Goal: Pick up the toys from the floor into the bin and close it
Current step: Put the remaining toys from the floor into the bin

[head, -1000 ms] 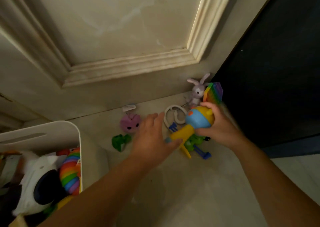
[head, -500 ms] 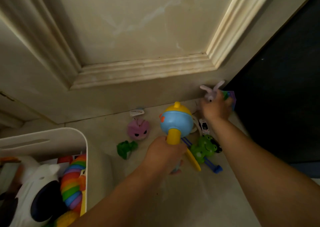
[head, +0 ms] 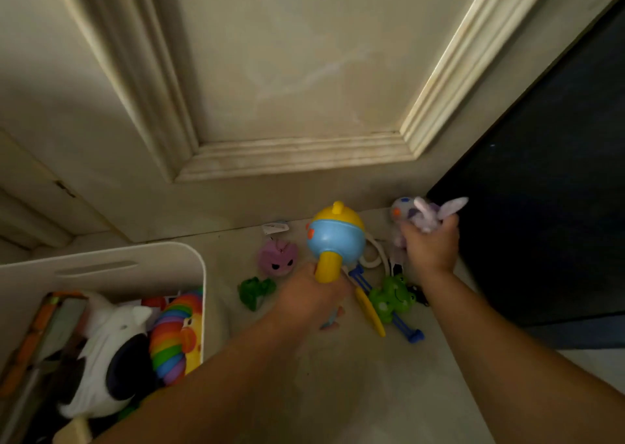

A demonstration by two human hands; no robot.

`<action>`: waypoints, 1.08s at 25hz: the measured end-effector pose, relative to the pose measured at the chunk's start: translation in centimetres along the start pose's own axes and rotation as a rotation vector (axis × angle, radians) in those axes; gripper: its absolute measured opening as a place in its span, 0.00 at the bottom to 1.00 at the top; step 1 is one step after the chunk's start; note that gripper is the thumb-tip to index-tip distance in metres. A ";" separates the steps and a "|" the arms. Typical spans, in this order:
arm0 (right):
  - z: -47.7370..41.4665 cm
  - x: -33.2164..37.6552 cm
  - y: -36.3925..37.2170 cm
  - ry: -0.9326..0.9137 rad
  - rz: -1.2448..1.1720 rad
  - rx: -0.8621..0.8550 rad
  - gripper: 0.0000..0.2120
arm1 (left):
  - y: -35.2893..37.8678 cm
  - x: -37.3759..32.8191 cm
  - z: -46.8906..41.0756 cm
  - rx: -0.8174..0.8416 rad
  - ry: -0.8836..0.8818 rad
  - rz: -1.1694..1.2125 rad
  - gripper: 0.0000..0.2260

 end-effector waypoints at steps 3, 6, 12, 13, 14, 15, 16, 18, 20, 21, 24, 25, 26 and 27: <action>4.8 3.4 -1.3 0.027 -0.203 0.181 0.20 | -2.0 -2.4 3.1 0.006 0.093 -0.073 0.08; 11.3 8.1 -2.9 0.016 -0.416 0.384 0.12 | -4.2 -5.4 7.8 -0.014 0.198 -0.121 0.10; 23.5 13.2 -5.4 -0.033 -0.300 0.629 0.09 | -8.5 -9.3 18.4 -0.137 0.354 -0.061 0.03; 25.1 13.6 -5.5 -0.030 -0.286 0.663 0.10 | -9.2 -9.5 19.9 -0.155 0.369 -0.061 0.03; 26.8 14.3 -5.9 -0.039 -0.295 0.688 0.10 | -10.1 -9.5 21.4 -0.180 0.375 -0.054 0.03; 28.4 14.9 -6.2 -0.045 -0.301 0.699 0.10 | -11.0 -9.4 22.6 -0.212 0.370 -0.041 0.03; 29.8 15.4 -6.6 -0.053 -0.306 0.713 0.09 | -11.8 -9.1 23.5 -0.245 0.360 -0.017 0.05; 32.5 15.9 -6.6 -0.057 -0.313 0.753 0.07 | -12.9 -8.6 25.4 -0.283 0.366 0.062 0.06; 34.4 15.4 -6.3 -0.011 -0.342 0.754 0.07 | -13.3 -8.3 27.1 -0.287 0.375 0.100 0.09; 34.9 14.8 -5.9 0.031 -0.374 0.746 0.07 | -13.7 -8.1 27.9 -0.292 0.378 0.108 0.10; 37.2 12.7 -4.1 0.123 -0.345 0.814 0.12 | -16.1 -6.9 29.3 -0.321 0.370 0.100 0.11; 37.8 11.8 -3.6 0.129 -0.292 0.838 0.13 | -17.1 -6.2 29.6 -0.314 0.353 0.062 0.11; 38.5 11.0 -3.3 0.117 -0.227 0.860 0.12 | -18.1 -5.4 30.0 -0.306 0.333 0.034 0.12; 39.0 10.0 -2.8 0.105 -0.139 0.871 0.11 | -19.1 -4.6 30.7 -0.295 0.312 0.020 0.13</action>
Point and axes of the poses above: each hand's wrist, its own z-axis away from the middle knuckle, its own y-axis out of the palm, x = y × z, the point moved 9 cm from there along -z, towards the middle knuckle, and after that the axes turned 11 degrees about y, right-handed, at the moved point
